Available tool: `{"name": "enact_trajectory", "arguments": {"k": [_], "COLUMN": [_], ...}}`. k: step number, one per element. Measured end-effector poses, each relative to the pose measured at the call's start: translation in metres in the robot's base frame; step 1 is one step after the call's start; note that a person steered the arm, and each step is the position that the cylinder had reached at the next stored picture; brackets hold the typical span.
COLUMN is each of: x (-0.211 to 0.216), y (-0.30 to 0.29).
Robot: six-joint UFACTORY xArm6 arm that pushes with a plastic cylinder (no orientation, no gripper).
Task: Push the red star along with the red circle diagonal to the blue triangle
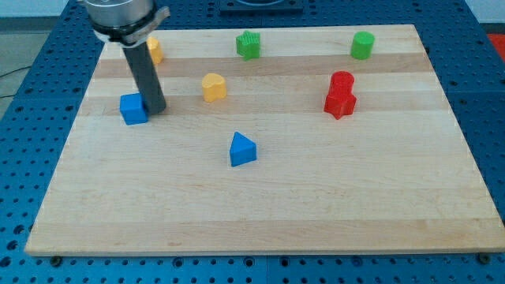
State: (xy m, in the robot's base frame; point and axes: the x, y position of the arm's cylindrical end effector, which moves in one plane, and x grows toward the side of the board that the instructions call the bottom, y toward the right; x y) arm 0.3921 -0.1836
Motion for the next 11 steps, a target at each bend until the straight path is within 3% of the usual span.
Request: {"name": "enact_trajectory", "arguments": {"k": [1, 3, 4, 6, 7, 11], "x": [0.000, -0.044, -0.067, -0.073, -0.068, -0.069], "y": [-0.022, 0.034, 0.084, 0.232, 0.273, 0.324]}}
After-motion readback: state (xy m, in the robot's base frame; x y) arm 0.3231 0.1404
